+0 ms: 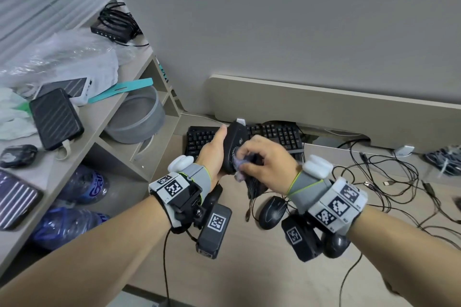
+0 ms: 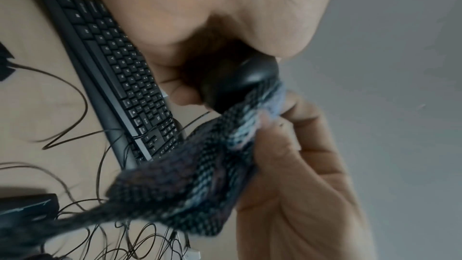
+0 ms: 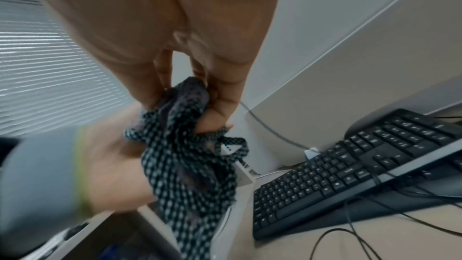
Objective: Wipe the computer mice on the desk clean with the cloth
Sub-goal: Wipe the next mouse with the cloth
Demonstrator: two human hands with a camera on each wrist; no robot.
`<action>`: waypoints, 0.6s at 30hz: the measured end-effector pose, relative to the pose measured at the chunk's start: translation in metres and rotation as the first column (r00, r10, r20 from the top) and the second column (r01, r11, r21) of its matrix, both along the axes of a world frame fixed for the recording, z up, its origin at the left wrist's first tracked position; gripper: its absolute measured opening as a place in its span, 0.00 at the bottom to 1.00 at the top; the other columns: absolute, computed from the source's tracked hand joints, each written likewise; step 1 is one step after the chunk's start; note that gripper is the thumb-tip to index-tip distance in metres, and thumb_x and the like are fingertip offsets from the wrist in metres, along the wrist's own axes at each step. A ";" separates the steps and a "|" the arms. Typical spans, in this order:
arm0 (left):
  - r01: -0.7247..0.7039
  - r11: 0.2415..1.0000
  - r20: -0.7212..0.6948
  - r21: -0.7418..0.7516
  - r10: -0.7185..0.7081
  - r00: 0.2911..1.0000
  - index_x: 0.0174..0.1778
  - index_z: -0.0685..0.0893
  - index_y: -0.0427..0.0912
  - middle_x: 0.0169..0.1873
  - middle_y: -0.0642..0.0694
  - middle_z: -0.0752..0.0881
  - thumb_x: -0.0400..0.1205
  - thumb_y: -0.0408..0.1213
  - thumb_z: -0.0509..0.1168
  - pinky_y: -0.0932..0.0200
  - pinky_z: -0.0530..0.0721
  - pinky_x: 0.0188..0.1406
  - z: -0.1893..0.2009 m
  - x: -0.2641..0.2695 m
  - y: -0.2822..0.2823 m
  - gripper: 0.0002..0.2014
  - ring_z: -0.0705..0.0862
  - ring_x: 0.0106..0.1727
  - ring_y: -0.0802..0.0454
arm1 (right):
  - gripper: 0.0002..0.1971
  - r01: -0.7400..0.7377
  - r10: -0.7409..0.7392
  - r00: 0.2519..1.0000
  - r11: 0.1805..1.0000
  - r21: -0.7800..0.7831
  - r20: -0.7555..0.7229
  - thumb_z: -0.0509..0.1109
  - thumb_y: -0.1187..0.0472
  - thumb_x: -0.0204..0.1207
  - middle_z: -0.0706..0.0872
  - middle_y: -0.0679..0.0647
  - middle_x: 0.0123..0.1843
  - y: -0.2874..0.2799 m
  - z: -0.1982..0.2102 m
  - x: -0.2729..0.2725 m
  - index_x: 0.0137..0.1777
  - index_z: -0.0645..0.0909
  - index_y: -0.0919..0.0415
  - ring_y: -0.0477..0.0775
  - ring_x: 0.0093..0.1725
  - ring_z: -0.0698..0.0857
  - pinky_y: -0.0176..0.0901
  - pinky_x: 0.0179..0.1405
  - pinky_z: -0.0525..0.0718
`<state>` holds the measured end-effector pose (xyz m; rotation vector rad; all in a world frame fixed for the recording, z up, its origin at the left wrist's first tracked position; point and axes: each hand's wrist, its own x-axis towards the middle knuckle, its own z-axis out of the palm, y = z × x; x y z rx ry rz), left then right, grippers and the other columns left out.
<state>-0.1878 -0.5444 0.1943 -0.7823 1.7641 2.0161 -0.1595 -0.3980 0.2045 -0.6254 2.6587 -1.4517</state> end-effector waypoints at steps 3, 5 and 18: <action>0.029 0.999 0.006 0.044 -0.029 1.000 0.46 0.87 0.41 0.36 0.41 0.89 0.83 0.57 0.62 0.48 0.87 0.46 0.005 0.005 0.007 0.20 0.87 0.35 0.45 | 0.06 0.239 -0.239 0.971 0.971 -0.022 -0.009 0.73 0.67 0.67 0.79 0.56 0.39 0.006 0.000 -0.021 0.38 0.81 0.56 0.50 0.39 0.78 0.43 0.44 0.75; 0.001 0.999 -0.002 0.047 -0.001 1.000 0.49 0.87 0.39 0.35 0.41 0.89 0.83 0.56 0.62 0.56 0.85 0.34 0.010 0.003 0.009 0.21 0.87 0.32 0.47 | 0.05 0.220 -0.225 0.971 0.973 -0.065 -0.083 0.72 0.67 0.67 0.77 0.54 0.40 -0.001 0.008 -0.019 0.40 0.79 0.58 0.43 0.38 0.75 0.36 0.43 0.72; -0.039 0.997 -0.009 0.062 0.040 0.999 0.44 0.86 0.37 0.37 0.38 0.88 0.81 0.59 0.63 0.45 0.89 0.36 0.020 -0.006 0.005 0.24 0.87 0.35 0.41 | 0.05 -0.053 0.050 0.993 0.998 -0.024 -0.108 0.72 0.69 0.70 0.76 0.52 0.42 -0.007 0.011 0.002 0.38 0.80 0.58 0.47 0.37 0.83 0.42 0.42 0.81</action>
